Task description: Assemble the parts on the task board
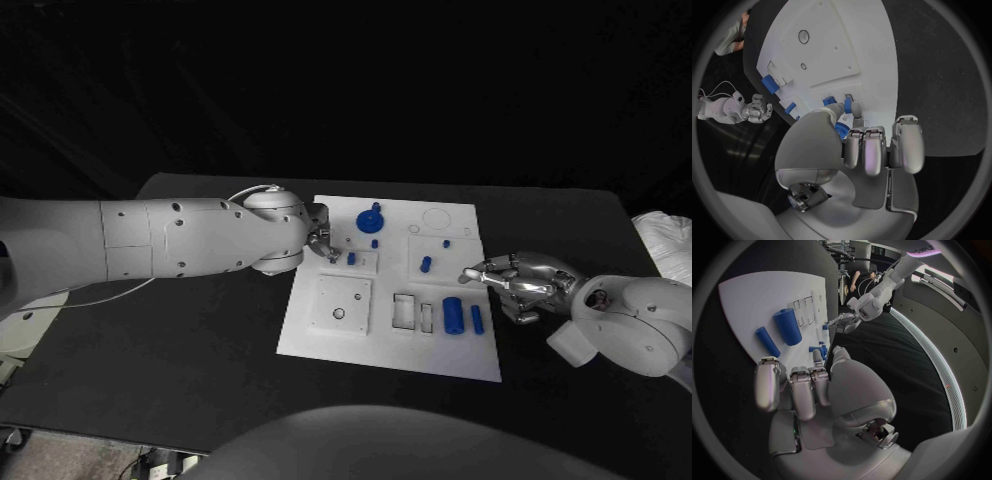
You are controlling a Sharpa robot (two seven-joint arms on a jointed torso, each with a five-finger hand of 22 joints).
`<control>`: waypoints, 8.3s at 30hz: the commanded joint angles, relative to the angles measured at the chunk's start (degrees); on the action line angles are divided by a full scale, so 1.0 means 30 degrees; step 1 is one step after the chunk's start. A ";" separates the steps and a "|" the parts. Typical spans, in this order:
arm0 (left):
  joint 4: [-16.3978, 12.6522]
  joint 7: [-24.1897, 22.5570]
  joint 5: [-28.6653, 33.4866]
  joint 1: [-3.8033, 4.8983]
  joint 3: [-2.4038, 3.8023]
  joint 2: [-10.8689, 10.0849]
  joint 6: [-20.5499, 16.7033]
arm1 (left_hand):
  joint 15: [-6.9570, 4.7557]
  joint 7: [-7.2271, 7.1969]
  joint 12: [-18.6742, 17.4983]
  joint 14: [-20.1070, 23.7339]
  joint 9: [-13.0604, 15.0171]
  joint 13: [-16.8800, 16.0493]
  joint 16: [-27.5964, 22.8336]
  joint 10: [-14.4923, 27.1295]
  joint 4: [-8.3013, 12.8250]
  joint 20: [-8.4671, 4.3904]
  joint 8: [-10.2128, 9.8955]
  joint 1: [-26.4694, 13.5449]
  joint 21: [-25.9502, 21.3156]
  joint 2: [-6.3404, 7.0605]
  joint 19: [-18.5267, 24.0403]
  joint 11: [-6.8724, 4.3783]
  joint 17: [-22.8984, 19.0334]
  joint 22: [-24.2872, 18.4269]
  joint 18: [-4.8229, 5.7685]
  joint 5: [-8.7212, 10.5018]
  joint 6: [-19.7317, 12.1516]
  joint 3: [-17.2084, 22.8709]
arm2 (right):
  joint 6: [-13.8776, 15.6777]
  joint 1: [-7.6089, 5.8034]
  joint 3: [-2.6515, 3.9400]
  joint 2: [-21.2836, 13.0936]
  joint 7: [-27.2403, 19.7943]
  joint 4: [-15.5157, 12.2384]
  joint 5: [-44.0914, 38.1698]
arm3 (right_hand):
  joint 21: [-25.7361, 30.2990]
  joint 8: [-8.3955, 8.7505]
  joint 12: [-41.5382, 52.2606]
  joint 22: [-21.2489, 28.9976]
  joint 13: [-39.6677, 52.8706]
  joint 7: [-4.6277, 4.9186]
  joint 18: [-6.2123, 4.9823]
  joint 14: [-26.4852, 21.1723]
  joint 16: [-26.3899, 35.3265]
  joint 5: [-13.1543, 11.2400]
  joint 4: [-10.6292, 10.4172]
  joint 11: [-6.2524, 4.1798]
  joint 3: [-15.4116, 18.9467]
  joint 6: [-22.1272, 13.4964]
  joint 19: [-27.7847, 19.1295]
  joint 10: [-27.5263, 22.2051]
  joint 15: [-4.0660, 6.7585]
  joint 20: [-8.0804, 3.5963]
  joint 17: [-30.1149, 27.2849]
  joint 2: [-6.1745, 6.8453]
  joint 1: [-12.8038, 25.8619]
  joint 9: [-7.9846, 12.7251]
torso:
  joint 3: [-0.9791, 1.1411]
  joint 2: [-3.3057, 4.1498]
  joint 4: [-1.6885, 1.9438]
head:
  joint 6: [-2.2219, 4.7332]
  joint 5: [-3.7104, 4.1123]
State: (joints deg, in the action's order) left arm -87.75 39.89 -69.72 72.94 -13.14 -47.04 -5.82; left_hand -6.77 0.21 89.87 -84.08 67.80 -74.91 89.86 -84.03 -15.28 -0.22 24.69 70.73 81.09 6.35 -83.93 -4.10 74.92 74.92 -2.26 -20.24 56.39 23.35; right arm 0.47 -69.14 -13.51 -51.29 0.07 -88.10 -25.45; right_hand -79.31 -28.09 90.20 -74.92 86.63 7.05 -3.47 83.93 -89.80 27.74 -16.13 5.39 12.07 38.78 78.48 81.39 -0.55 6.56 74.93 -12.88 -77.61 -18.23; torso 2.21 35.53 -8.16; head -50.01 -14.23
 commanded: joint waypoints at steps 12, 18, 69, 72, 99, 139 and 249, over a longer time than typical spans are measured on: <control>0.0299 -0.0271 0.0133 -0.0290 0.0004 0.0228 -0.0076 | -0.0001 -0.0043 0.0043 -0.1973 -0.0158 -0.5030 0.0046 -0.1988 -0.0211 -0.0048 -0.0208 -0.0426 -0.0164 -0.0084 -0.0722 0.0072 0.5028 0.2529 -0.0063 0.0558 0.0172 0.0110 | -0.0149 0.0021 0.0000 -0.0039 -0.0197 -0.0021 -0.0129 | 0.0114 0.0084 -0.0067 -0.3511 0.1123 -0.0001 0.0019 0.2022 -0.0066 0.0094 0.0030 -0.0900 -0.0162 -0.0108 -0.0130 0.2869 0.0129 0.0043 0.5022 -0.0119 -0.0116 0.0028 | -0.0014 0.0013 -0.0001 | 0.0003 0.0022; 0.0365 -0.0305 0.0123 -0.0314 0.0004 0.0239 -0.0117 | 0.0002 -0.0036 0.0043 -0.1973 -0.0180 -0.5030 0.0046 -0.1988 -0.0218 -0.0043 -0.0241 -0.0466 -0.0176 -0.0067 -0.0720 0.0077 0.5028 0.2524 -0.0065 0.0658 0.0179 0.0095 | -0.0144 0.0021 0.0000 -0.0048 -0.0199 -0.0033 -0.0129 | 0.0114 0.0084 -0.0067 -0.3511 0.1123 -0.0001 0.0019 0.2022 -0.0066 0.0094 0.0030 -0.0900 -0.0162 -0.0108 -0.0130 0.2869 0.0129 0.0043 0.5022 -0.0119 -0.0116 0.0028 | -0.0024 0.0009 -0.0010 | 0.0003 0.0032; 0.0319 -0.0226 0.0549 -0.0406 0.0001 0.0142 0.0512 | 0.0335 0.0493 0.0043 -0.1973 -0.0680 -0.5030 0.0046 -0.1988 -0.0442 0.0252 -0.1530 -0.3275 -0.0480 -0.0380 -0.0723 0.0492 0.5028 0.2503 -0.0096 0.4206 -0.0378 -0.3902 | -0.0220 0.0066 0.0000 -0.0058 -0.0243 0.0006 -0.0123 | 0.0125 0.0087 -0.0067 -0.3510 0.1123 0.0003 0.0019 0.2022 -0.0066 0.0142 0.0029 -0.0899 -0.0217 -0.0118 -0.0136 0.2869 0.0131 0.0042 0.5022 -0.0111 -0.0147 0.0031 | -0.0017 0.0000 -0.0016 | 0.0003 0.0035; 0.0272 -0.0244 0.0582 -0.0407 -0.0001 0.0079 0.0679 | 0.0357 0.0558 0.0043 -0.1973 -0.0690 -0.5030 0.0046 -0.1988 -0.0447 0.0279 -0.1643 -0.3402 -0.0535 -0.0377 -0.0707 0.0504 0.5028 0.2480 -0.0108 0.4266 -0.0573 -0.4218 | -0.0221 0.0068 0.0000 -0.0070 -0.0244 0.0007 -0.0123 | 0.0131 0.0088 -0.0067 -0.3509 0.1123 -0.0002 0.0018 0.2022 -0.0066 0.0180 0.0055 -0.0902 -0.0253 -0.0123 -0.0140 0.2869 0.0132 0.0041 0.5022 -0.0107 -0.0190 0.0032 | -0.0014 0.0002 -0.0012 | 0.0003 0.0055; -0.0411 -0.0732 0.0735 -0.0421 -0.0024 -0.0487 0.1241 | 0.0432 0.0737 0.0043 -0.1973 -0.0574 -0.5030 0.0046 -0.1988 -0.0276 0.0365 -0.2022 -0.1775 -0.0908 -0.0309 -0.0588 0.0583 0.5028 0.2334 -0.0179 0.3581 -0.1565 -0.5365 | -0.0253 0.0098 0.0000 -0.0143 -0.0196 0.0013 -0.0124 | 0.0138 0.0088 -0.0067 -0.3510 0.1123 -0.0003 0.0018 0.2022 -0.0066 0.0285 0.0113 -0.0907 -0.0342 -0.0131 -0.0140 0.2869 0.0138 0.0038 0.5022 -0.0083 -0.0290 0.0033 | -0.0021 -0.0008 0.0009 | 0.0003 0.0159; -0.1439 -0.0444 0.0477 -0.0285 0.0042 -0.1521 0.0595 | 0.0664 0.1018 0.0043 -0.1973 -0.1458 -0.5030 0.0046 -0.1988 -0.0483 0.0611 -0.2639 -0.2665 -0.1222 -0.0148 -0.0530 0.0836 0.5028 0.2281 -0.0233 0.2416 -0.2113 -0.7327 | -0.0224 0.0111 0.0000 -0.0188 -0.0197 0.0041 -0.0109 | 0.0161 0.0093 -0.0067 -0.3503 0.1123 -0.0003 0.0012 0.2022 -0.0066 0.0363 0.0146 -0.0910 -0.0409 -0.0146 -0.0160 0.2869 0.0141 0.0036 0.5022 -0.0073 -0.0357 0.0036 | -0.0019 -0.0031 -0.0008 | 0.0003 0.0379; -0.3008 -0.3173 -0.3626 0.1737 -0.0029 -0.4625 0.1733 | 0.0183 0.0203 0.0043 -0.1973 -1.1169 -0.5030 0.0046 -0.1988 0.0820 0.0194 -0.0175 0.3515 0.2553 0.0944 -0.1829 0.0525 0.5028 0.4887 0.0647 0.5476 0.2069 -0.2569 | 0.0396 0.0232 0.0004 -0.1064 -0.1319 -0.0736 -0.0521 | 0.0010 0.0108 -0.0067 -0.3569 0.1123 0.0036 0.0060 0.2022 -0.0066 0.0479 0.0138 -0.0894 -0.0508 -0.0187 0.0020 0.2869 0.0145 0.0032 0.5022 0.0002 -0.0414 0.0044 | -0.0056 0.0254 0.0160 | 0.0003 0.1074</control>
State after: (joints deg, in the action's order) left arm -96.75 29.76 -79.69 78.21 -13.24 -61.04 -3.51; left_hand -5.85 0.87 89.86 -83.97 34.11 -74.95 89.86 -83.75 -12.72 0.68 23.96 81.04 88.56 9.11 -84.04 -2.57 74.94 74.90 -0.84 -4.24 62.07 15.85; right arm 2.19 -68.48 -13.49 -54.46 -4.07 -90.20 -26.55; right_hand -79.10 -28.09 90.20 -74.90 86.62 7.25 -3.47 84.03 -89.80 28.83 -15.57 5.64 10.88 38.59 78.28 81.05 -0.39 6.76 74.91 -12.88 -78.08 -18.17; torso 2.04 36.37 -7.80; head -50.01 -11.07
